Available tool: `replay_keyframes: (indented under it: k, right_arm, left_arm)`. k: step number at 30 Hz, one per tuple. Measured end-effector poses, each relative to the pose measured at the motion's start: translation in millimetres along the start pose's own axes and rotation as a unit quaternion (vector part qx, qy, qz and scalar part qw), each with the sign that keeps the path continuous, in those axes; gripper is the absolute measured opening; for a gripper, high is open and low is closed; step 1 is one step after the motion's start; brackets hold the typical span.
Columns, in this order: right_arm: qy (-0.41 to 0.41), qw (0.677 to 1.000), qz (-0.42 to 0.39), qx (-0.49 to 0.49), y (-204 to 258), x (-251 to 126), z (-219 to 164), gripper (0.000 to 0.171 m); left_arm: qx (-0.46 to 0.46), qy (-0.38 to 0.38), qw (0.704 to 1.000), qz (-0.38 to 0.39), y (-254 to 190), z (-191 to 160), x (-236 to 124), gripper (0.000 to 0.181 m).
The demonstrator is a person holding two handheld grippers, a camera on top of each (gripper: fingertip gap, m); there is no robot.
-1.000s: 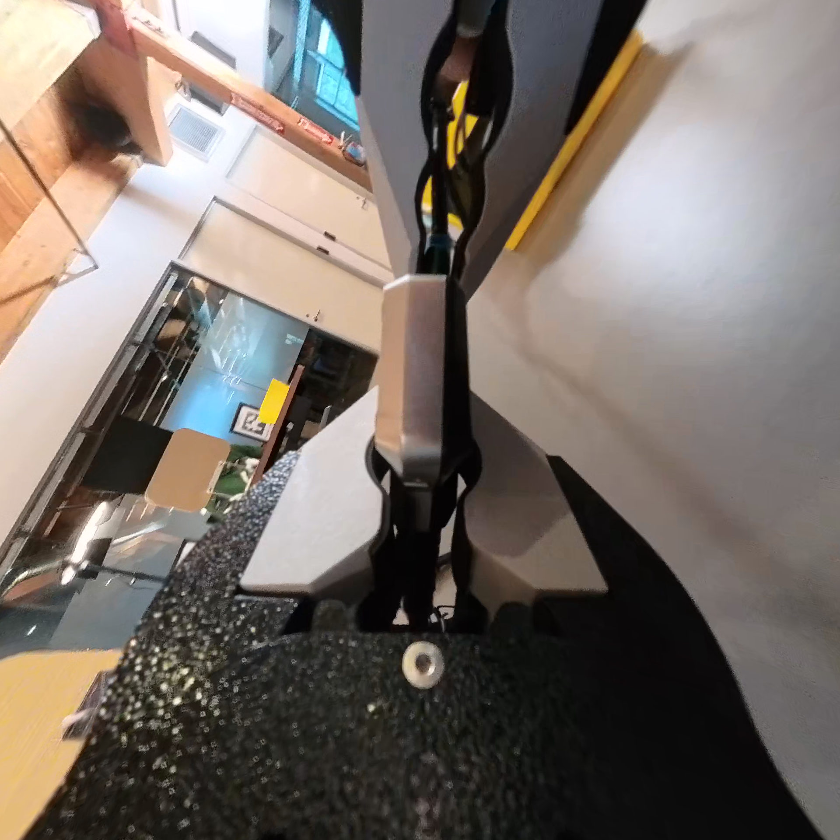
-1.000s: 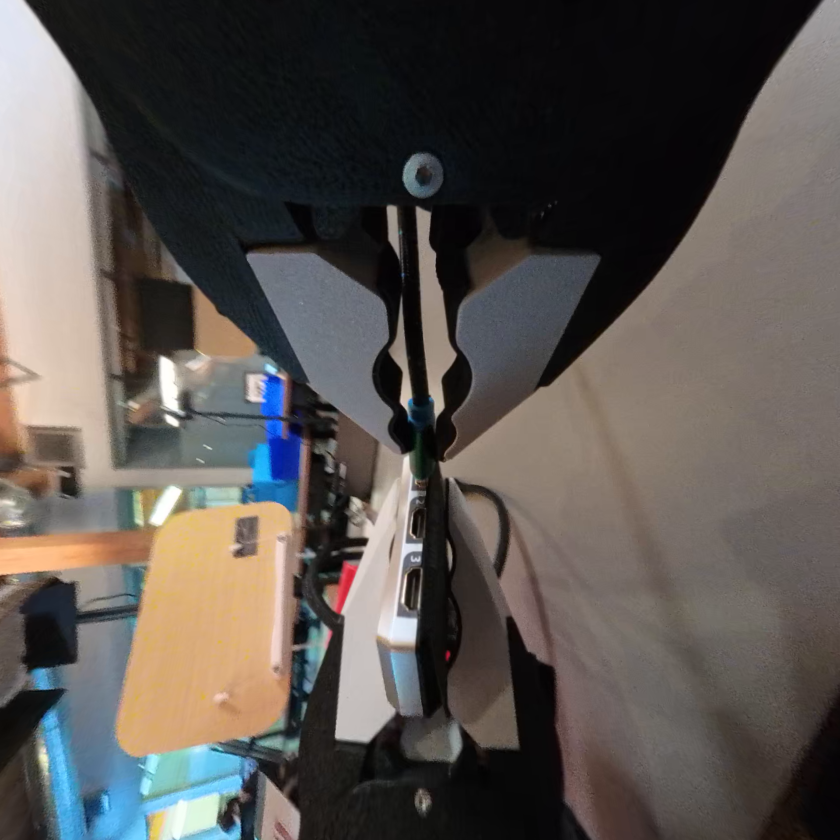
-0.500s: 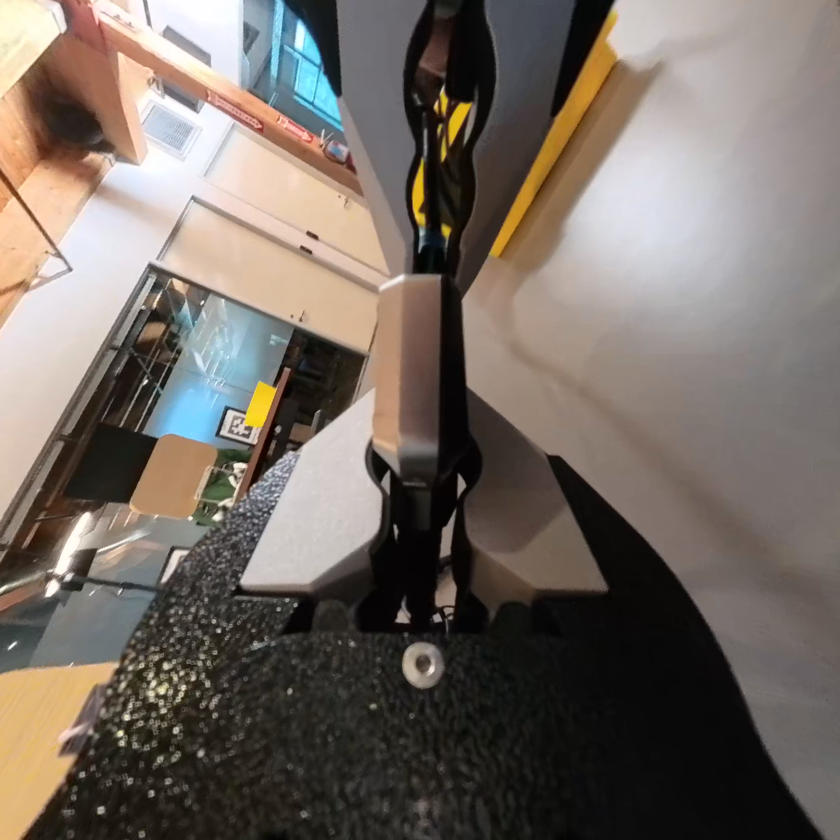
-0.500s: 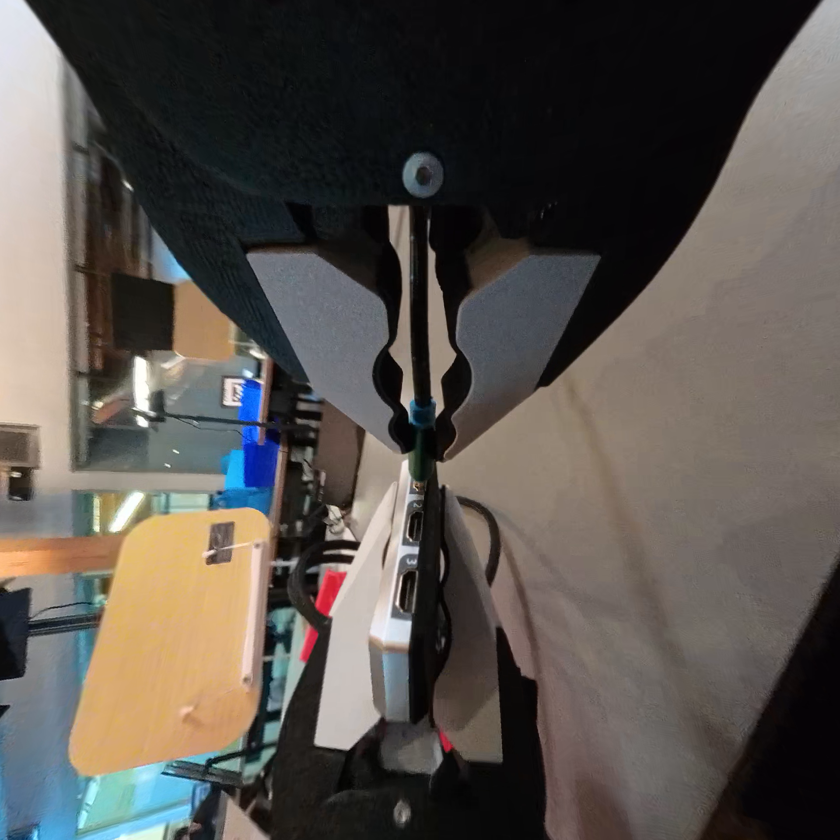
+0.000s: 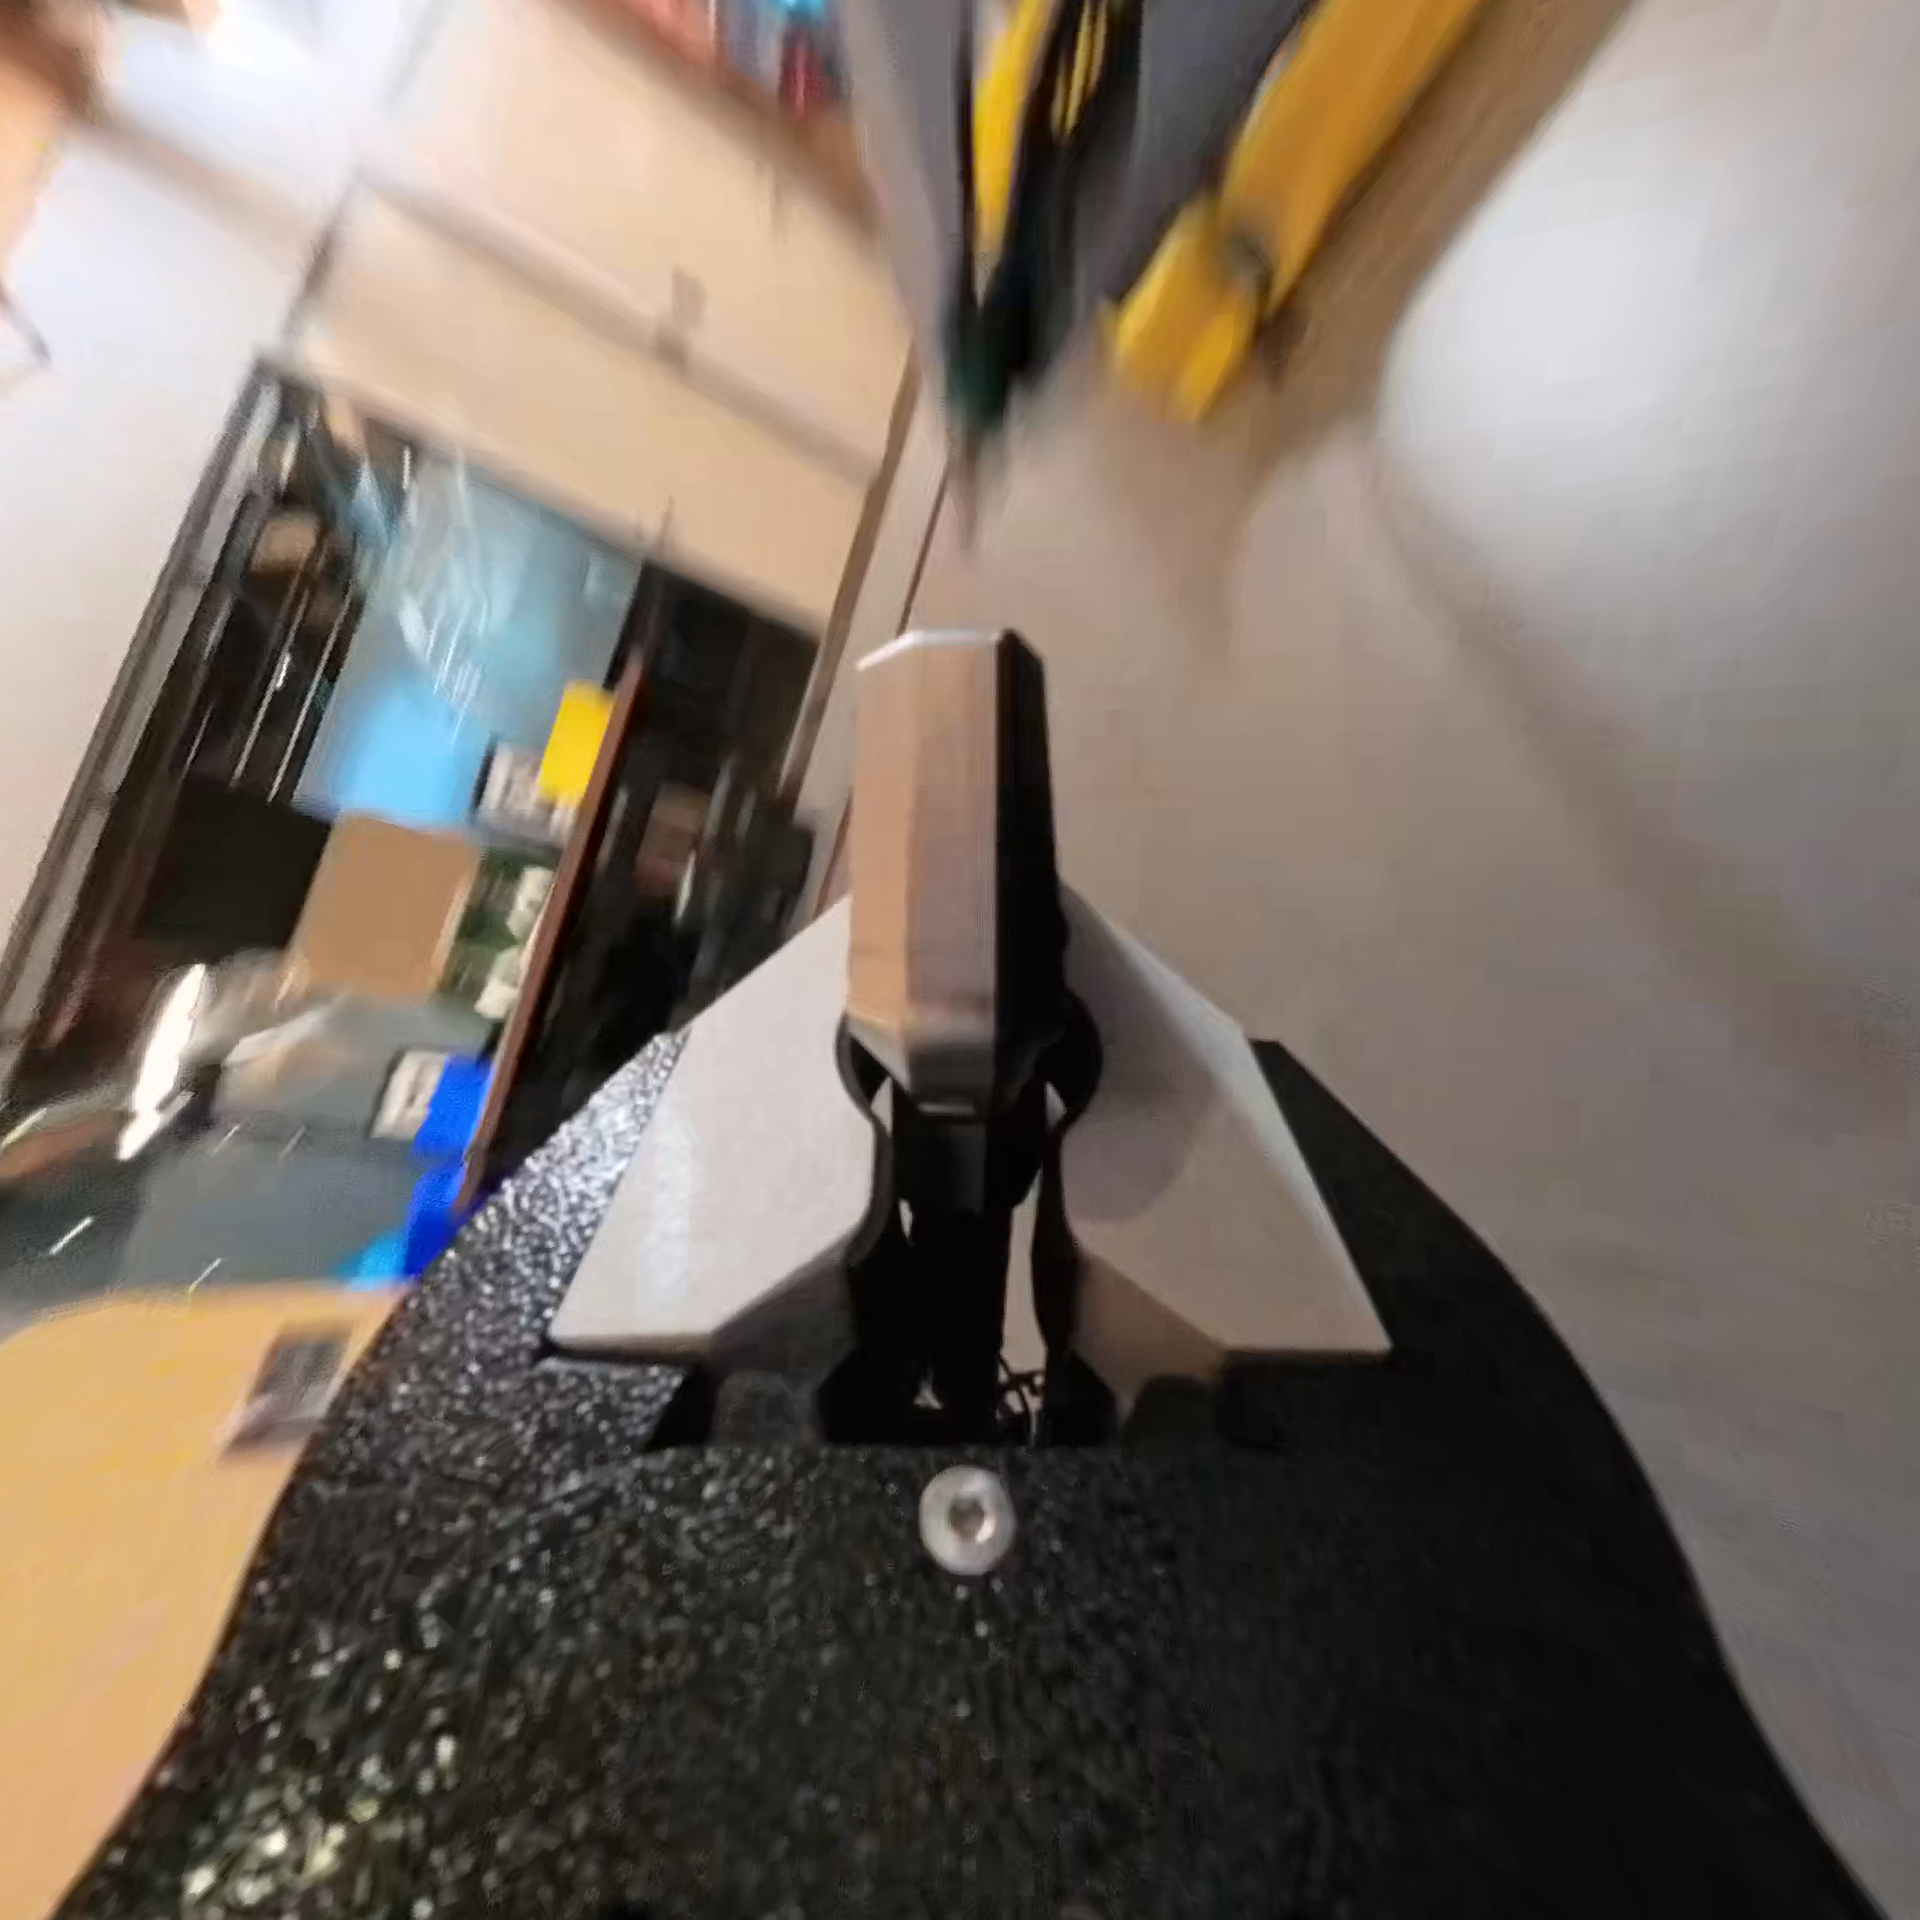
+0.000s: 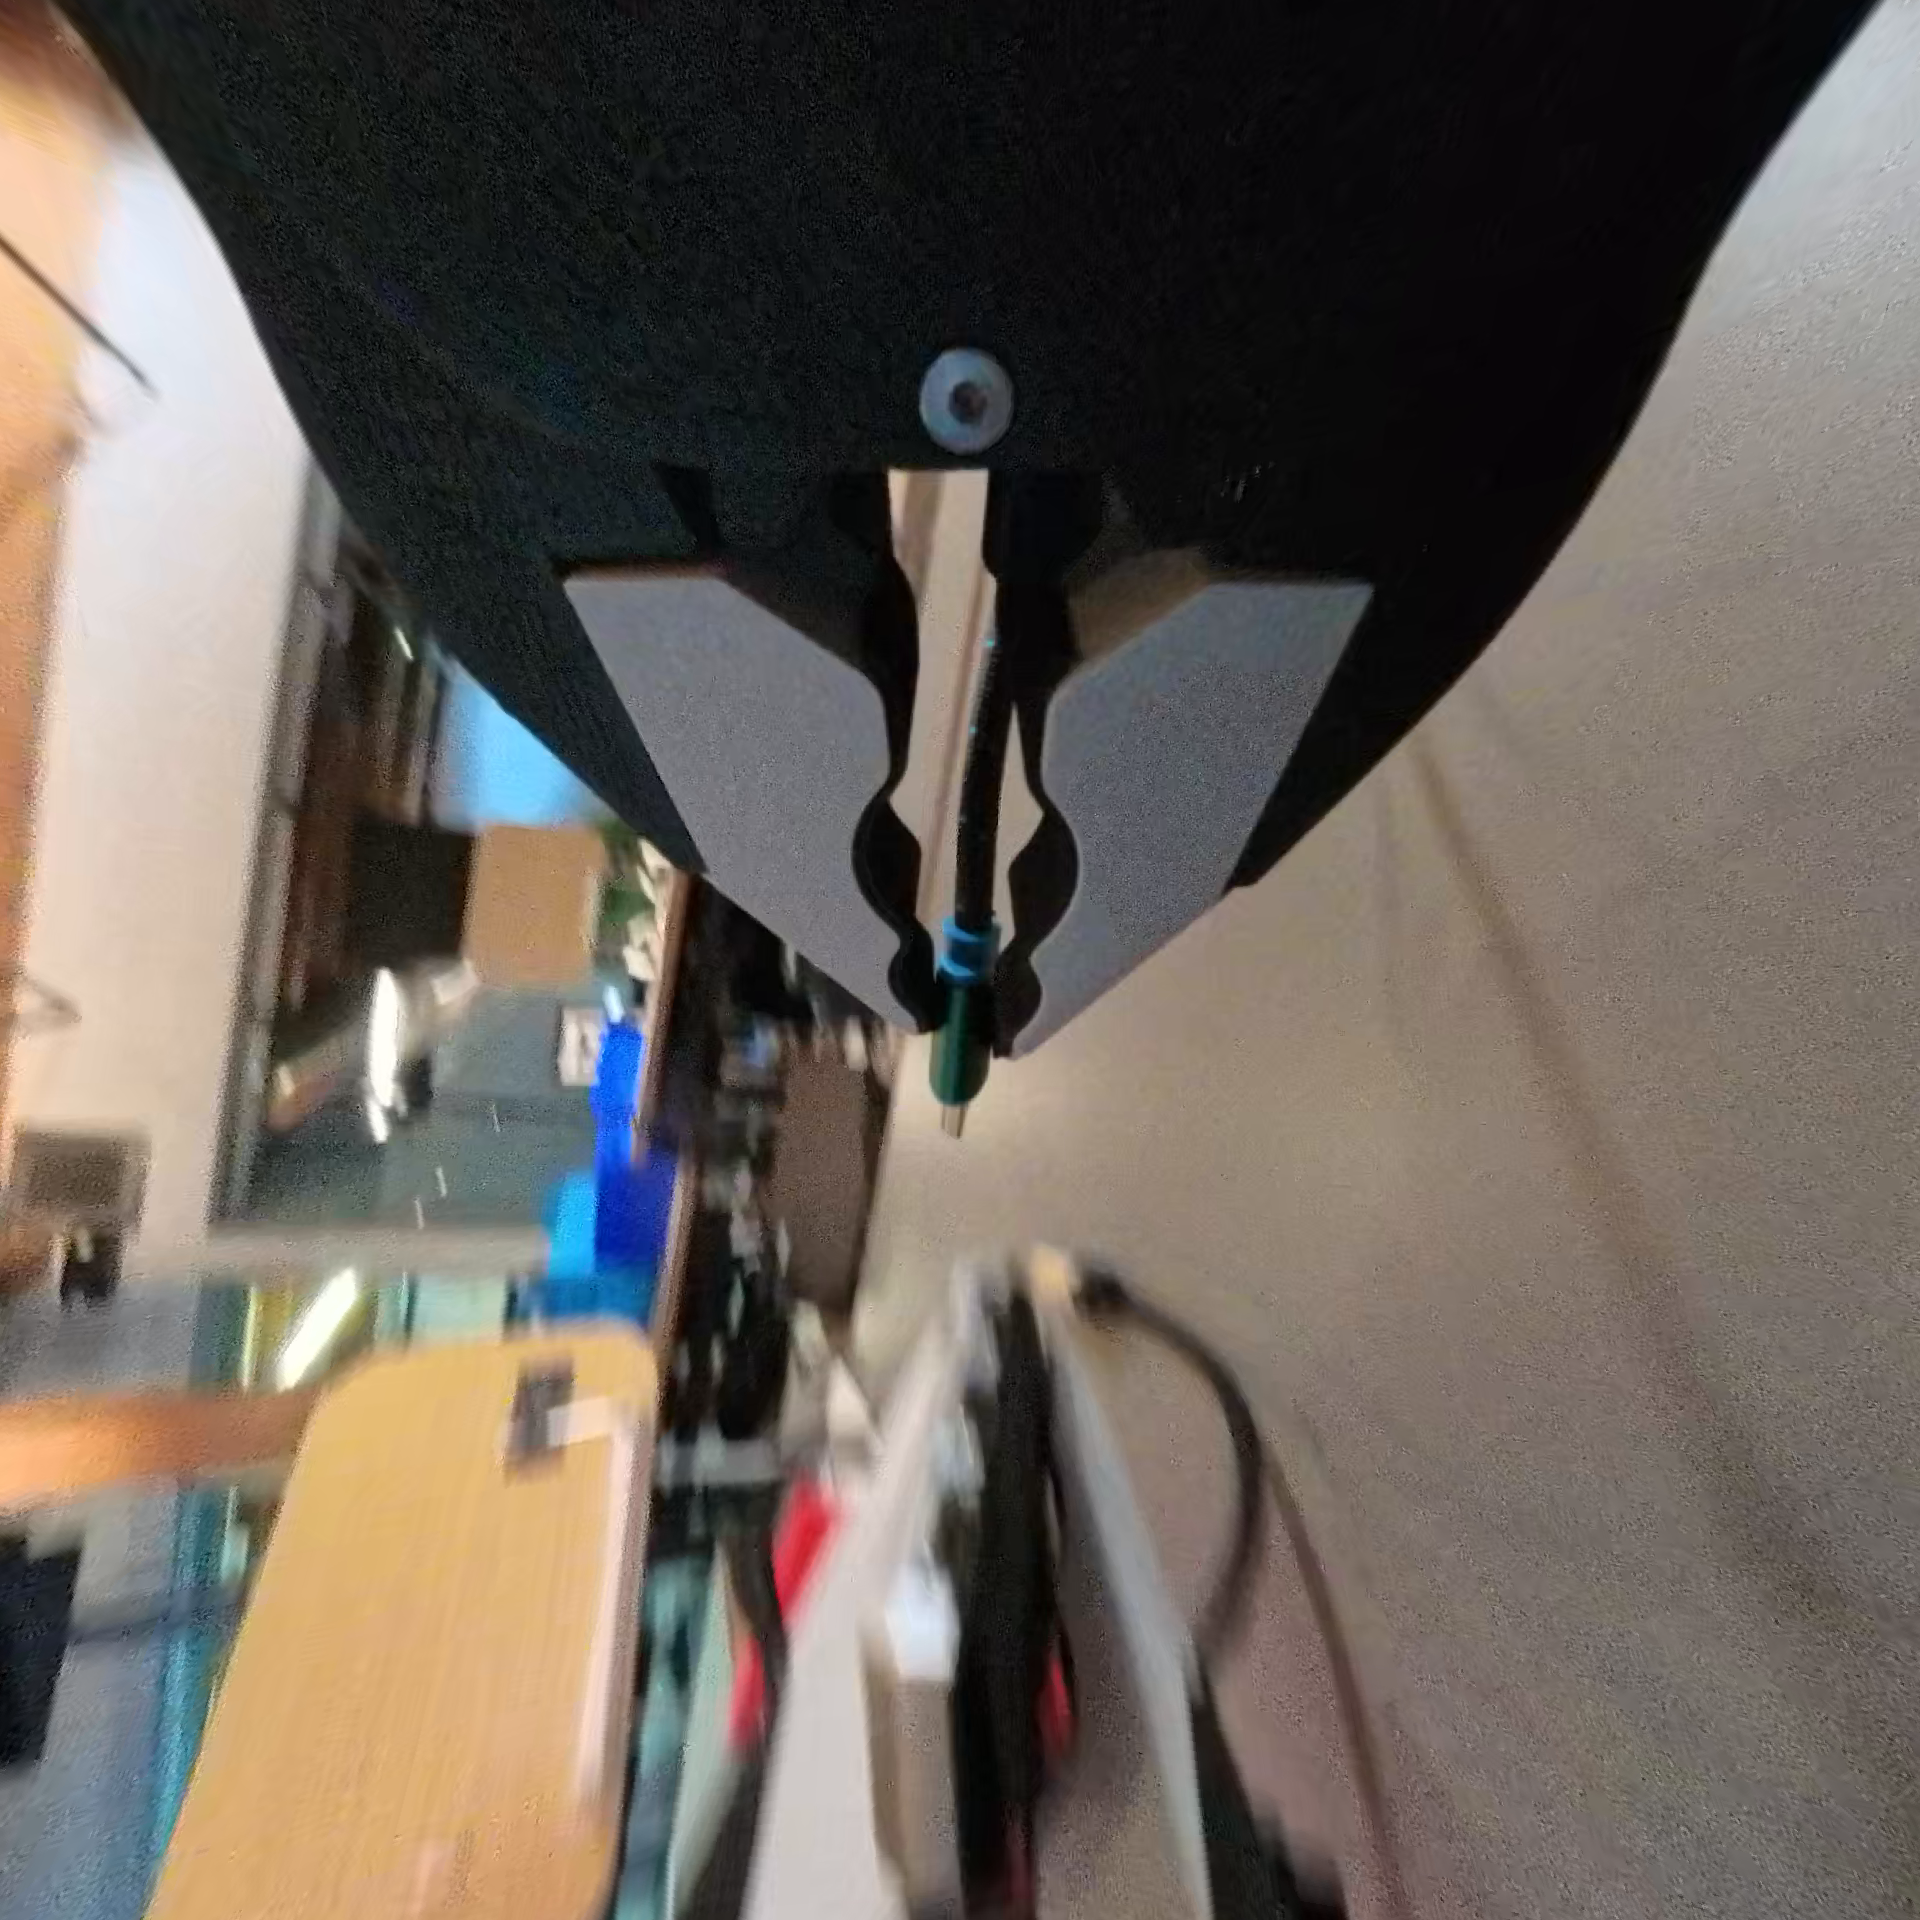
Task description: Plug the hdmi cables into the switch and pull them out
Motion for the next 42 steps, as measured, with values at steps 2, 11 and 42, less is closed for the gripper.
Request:
replay_keyframes:
  k: [2,11,42]
  right_arm:
    - [-0.03,0.996,0.016,0.086,-16,-22,-31,0.01]
    - [-0.085,0.948,-0.125,0.28,-99,-83,-99,0.01]
    - [0.43,0.745,0.183,0.475,-74,16,-231,0.103]
  left_arm:
    - [-0.068,0.004,0.997,-0.031,16,-38,-2,0.019]
    - [-0.128,-0.073,0.989,-0.035,31,-24,-6,0.019]
    - [-0.422,-0.329,0.815,-0.223,110,-18,24,0.018]
Point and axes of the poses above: each gripper's, where its closed fingertips meet, x out along the fingers, z out of its top, y = z × x across the jaws, the point moved 10 cm from there along -x, back along the fingers, and after that the axes turned 10 degrees about y, right-handed, at the moved point
